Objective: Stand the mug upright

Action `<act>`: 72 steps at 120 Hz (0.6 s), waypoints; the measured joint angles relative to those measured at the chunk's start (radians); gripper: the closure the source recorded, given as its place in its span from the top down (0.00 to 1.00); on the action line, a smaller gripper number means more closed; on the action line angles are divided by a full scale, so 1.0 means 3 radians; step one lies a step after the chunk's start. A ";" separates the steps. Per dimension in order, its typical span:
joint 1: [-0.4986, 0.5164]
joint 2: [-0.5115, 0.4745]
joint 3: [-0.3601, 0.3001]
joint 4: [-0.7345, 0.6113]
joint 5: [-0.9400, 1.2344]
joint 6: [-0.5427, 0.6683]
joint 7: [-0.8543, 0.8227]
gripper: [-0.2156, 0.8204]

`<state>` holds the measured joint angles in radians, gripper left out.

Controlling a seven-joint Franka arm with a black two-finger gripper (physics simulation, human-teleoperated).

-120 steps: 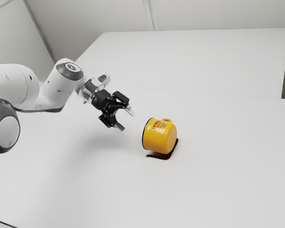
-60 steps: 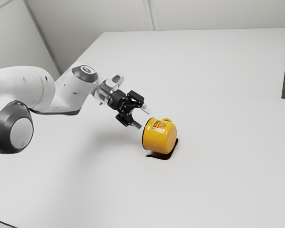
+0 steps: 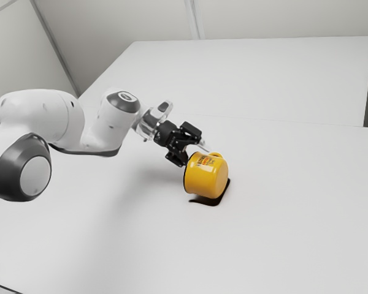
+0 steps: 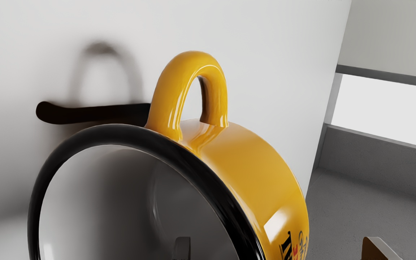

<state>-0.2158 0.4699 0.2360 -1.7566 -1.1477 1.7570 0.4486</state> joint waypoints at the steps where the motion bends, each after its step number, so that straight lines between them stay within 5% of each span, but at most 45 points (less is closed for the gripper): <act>1: 0.0000 -0.0002 0.0000 -0.0001 -0.0002 0.0001 -0.0001 0.62; 16: -0.0006 -0.0031 0.0001 -0.0005 -0.0016 0.0012 -0.0021 0.40; 40: -0.0046 -0.0045 0.0002 -0.0002 -0.0023 0.0026 -0.0046 0.19; 72: -0.0077 -0.0102 0.0006 0.0013 0.0001 0.0045 -0.0082 0.07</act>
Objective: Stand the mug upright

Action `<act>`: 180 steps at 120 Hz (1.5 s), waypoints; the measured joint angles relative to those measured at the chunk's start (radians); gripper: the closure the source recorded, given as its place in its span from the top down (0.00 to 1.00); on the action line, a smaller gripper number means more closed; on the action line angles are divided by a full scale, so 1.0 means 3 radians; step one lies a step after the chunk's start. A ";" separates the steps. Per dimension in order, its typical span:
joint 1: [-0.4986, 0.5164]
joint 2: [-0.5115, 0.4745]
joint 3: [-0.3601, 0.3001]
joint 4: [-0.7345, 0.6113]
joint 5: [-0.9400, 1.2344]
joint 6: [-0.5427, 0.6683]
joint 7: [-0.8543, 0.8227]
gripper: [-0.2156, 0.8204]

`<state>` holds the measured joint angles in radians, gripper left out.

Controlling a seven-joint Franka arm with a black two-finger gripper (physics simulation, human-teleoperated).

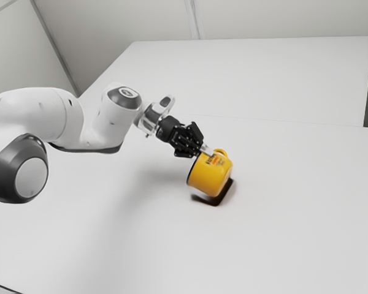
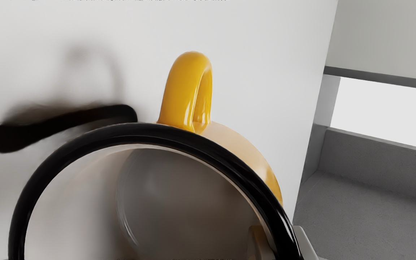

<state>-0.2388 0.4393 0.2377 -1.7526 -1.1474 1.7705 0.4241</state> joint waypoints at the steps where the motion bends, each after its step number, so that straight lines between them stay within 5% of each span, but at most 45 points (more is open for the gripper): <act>1: 0.0000 -0.0005 0.0000 0.0000 0.0003 0.0001 -0.0002 0.07; 33: -0.0040 -0.0411 -0.0027 -0.0077 0.0720 0.0186 -0.0121 0.04; 98: -0.0076 -0.0869 -0.0648 -0.0433 0.3896 0.0661 -0.0839 0.03; 180: -0.0035 -0.0904 -0.0672 -0.0967 0.4605 0.1615 -0.1733 0.03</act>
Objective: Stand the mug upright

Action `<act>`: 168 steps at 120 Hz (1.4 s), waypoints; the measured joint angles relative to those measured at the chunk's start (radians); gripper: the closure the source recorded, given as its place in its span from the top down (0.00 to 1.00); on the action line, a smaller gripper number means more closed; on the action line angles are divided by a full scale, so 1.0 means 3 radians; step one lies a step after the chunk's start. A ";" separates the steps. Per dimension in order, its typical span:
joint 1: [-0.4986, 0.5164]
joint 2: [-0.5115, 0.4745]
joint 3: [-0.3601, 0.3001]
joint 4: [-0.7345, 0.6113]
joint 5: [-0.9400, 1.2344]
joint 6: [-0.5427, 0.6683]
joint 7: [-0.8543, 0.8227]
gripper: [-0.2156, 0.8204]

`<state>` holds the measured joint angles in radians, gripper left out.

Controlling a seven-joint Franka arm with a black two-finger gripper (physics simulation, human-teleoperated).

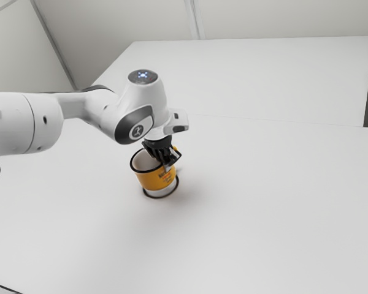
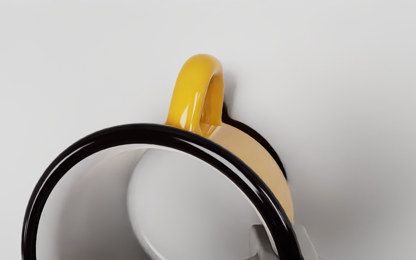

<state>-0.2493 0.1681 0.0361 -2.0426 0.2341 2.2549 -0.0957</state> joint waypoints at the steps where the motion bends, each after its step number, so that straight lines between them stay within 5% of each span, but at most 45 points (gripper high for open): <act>1: -0.0001 0.0000 0.0000 -0.0003 0.0010 0.0005 -0.0008 0.03; 77: 0.0015 -0.0197 -0.0077 -0.0444 0.0147 0.0137 -0.0472 0.04; 100: 0.0022 -0.0223 -0.0084 -0.0439 0.0089 0.0134 -0.0502 0.41; 115: 0.0031 -0.0360 -0.0104 -0.0437 0.0053 0.0112 -0.0512 0.57; 133: 0.0023 -0.0510 -0.0142 -0.0293 -0.0136 -0.0004 -0.0526 0.67; 168: 0.0262 -0.0094 0.0176 0.1261 -0.0688 -0.0935 -0.0162 0.75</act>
<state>-0.1708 0.1401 0.0888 -1.6642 0.0278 1.9743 -0.1443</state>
